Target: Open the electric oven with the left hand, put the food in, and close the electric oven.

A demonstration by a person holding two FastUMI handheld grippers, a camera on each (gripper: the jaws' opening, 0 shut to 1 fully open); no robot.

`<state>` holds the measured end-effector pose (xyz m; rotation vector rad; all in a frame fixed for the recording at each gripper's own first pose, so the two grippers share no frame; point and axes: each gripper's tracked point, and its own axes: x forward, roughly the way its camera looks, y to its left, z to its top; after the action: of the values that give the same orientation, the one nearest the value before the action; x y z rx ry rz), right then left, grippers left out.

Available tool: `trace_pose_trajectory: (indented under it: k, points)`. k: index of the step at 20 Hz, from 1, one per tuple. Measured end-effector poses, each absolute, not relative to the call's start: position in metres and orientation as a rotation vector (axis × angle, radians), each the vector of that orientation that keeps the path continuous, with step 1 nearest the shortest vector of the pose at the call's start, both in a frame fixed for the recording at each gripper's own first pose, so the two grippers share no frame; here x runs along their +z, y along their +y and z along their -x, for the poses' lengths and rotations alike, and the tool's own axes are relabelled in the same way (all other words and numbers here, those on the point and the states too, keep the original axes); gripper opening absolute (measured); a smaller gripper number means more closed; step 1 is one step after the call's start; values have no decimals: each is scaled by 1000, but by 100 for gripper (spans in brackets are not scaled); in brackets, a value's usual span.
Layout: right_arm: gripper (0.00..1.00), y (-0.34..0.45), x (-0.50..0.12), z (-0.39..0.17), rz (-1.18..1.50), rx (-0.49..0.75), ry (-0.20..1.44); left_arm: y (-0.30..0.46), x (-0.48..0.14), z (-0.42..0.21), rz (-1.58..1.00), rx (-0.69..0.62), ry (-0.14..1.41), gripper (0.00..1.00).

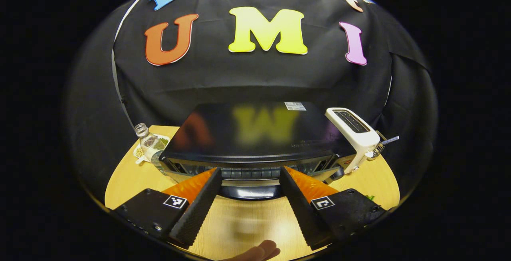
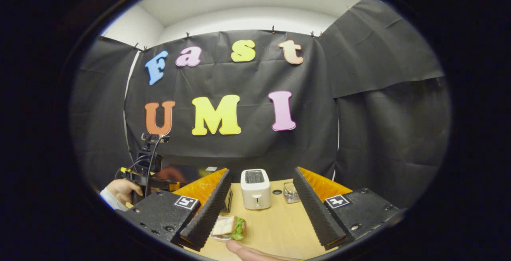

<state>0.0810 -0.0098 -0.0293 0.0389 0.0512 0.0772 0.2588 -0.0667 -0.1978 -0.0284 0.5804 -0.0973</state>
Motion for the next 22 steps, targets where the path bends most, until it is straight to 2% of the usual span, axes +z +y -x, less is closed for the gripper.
trace_pose_trajectory:
  k: [4,5,6,10,11,22]
  points:
    - [100,-7,-30,-71,-23,77,45,-66,-206,-226,14,-94,570,98]
    - [90,-5,-31,-68,-22,79,44,-66,-209,-218,16,-95,573,98]
    - [100,-3,-30,-64,-25,85,40,-65,-212,-210,20,-95,570,98]
    - [100,-6,-28,-55,-25,87,20,-64,-232,-180,27,-91,545,97]
    - [90,-8,-29,-53,-25,85,15,-65,-237,-173,26,-90,538,97]
    - [90,-5,-53,-52,-23,98,52,-66,-287,-133,5,-85,492,98]
